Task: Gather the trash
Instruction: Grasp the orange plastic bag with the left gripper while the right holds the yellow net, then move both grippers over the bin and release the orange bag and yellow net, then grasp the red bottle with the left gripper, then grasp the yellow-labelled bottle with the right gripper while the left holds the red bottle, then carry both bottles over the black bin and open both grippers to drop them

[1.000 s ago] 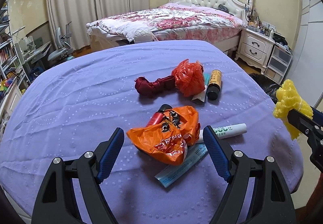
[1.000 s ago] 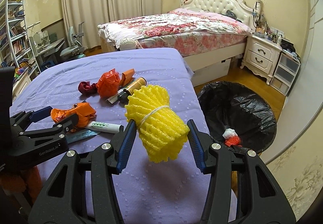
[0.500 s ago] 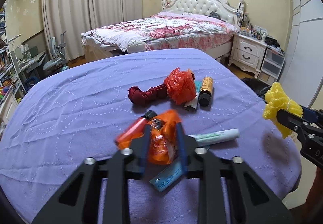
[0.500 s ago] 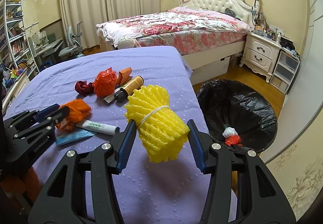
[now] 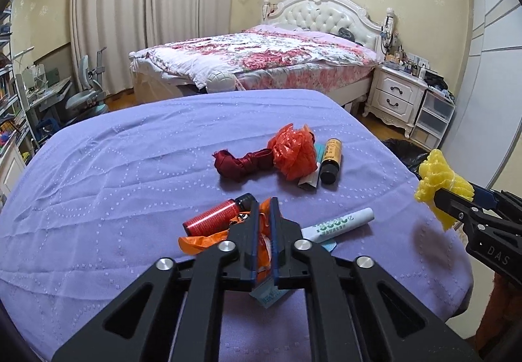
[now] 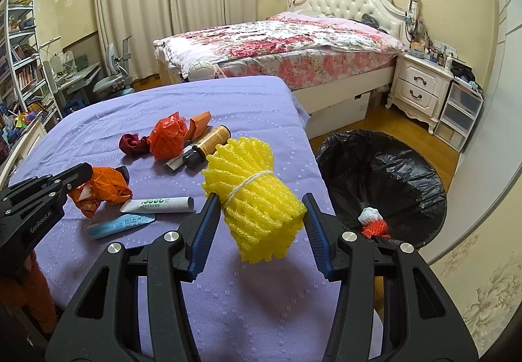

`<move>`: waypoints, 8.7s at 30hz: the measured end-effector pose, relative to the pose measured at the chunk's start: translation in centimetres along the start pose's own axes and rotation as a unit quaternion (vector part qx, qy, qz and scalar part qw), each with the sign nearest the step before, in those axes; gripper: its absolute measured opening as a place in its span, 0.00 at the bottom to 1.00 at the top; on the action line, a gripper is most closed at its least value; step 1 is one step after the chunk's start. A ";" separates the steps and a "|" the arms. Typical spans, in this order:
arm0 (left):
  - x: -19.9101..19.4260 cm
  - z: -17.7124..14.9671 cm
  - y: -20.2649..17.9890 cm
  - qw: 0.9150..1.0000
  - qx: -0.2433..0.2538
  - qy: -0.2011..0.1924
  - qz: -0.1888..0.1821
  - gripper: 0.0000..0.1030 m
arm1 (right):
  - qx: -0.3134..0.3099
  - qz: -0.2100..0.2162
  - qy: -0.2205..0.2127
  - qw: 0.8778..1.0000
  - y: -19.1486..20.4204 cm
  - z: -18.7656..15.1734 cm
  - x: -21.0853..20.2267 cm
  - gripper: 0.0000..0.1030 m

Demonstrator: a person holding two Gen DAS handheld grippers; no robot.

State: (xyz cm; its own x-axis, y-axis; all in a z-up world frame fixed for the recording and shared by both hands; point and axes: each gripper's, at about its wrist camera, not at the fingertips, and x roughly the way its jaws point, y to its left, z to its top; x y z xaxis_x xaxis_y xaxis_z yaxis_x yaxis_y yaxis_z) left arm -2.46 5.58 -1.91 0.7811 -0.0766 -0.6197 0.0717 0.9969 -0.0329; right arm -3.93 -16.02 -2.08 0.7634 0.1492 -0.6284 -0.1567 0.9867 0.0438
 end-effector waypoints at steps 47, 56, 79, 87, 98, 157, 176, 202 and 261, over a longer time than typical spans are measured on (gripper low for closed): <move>1.2 5.2 -8.2 0.993 0.040 -0.072 -0.079 0.37 | 0.074 -0.110 -0.021 0.991 -8.3 2.6 2.1 0.49; 6.0 6.3 -13.4 0.991 0.065 -0.046 -0.105 0.37 | 0.116 -0.141 -0.013 0.983 -12.4 2.9 4.5 0.49; 13.2 7.4 -21.3 0.985 0.128 0.004 -0.119 0.39 | 0.181 -0.183 0.014 0.966 -18.7 2.6 9.7 0.51; 13.6 7.7 -21.0 0.986 0.123 0.007 -0.113 0.65 | 0.187 -0.193 0.018 0.963 -19.3 2.3 9.9 0.56; 12.5 8.1 -19.0 0.990 0.104 0.005 -0.093 0.70 | 0.179 -0.197 0.009 0.964 -18.6 2.6 8.4 0.56; 6.6 0.0 4.6 0.994 0.004 0.106 0.007 0.28 | 0.014 -0.023 0.040 0.999 2.3 2.3 7.1 0.57; 4.9 0.7 8.1 0.996 -0.028 0.063 0.055 0.25 | -0.010 0.006 0.053 0.999 6.0 5.7 10.9 0.57; 4.8 0.7 8.5 0.996 -0.051 0.060 0.047 0.25 | -0.015 0.013 0.084 0.996 5.1 4.8 11.0 0.24; 12.4 6.9 -20.7 0.986 0.120 0.031 -0.111 0.25 | 0.161 -0.135 0.022 0.977 -17.4 2.6 7.9 0.24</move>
State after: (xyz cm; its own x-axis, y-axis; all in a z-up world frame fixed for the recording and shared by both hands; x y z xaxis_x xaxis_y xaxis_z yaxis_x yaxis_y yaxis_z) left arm 10.01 -16.10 -3.49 0.6910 -0.2833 -0.6651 0.3871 0.9220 0.0094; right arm 6.44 -31.82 -5.80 0.7216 -0.1160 -0.6825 0.2574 0.9602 0.1089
